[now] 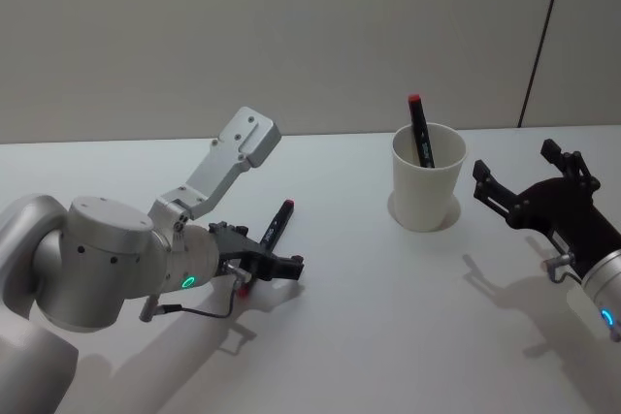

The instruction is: Place the pen into the pen holder.

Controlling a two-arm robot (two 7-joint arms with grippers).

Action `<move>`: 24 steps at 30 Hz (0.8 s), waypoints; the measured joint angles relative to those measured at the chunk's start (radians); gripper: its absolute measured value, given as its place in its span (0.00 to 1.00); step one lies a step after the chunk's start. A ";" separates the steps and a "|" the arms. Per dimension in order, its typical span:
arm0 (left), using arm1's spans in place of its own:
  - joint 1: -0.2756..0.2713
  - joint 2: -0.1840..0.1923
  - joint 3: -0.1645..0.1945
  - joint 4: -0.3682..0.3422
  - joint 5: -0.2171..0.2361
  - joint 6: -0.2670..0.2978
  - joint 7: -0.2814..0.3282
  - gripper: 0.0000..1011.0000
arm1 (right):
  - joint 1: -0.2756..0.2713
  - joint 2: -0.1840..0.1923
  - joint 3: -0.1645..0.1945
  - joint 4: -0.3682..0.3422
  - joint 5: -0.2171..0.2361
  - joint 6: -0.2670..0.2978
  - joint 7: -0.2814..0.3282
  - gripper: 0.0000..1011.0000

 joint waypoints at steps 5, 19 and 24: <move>0.004 -0.010 -0.014 0.000 -0.048 0.015 0.025 0.99 | 0.000 0.000 0.000 0.000 0.000 0.000 0.000 0.99; 0.014 -0.030 -0.041 0.010 -0.121 0.039 0.085 0.99 | 0.000 0.000 0.000 0.000 0.000 0.000 0.000 0.99; 0.014 -0.031 -0.041 0.012 -0.120 0.040 0.087 0.99 | 0.000 0.000 0.000 0.000 0.000 0.000 0.000 0.99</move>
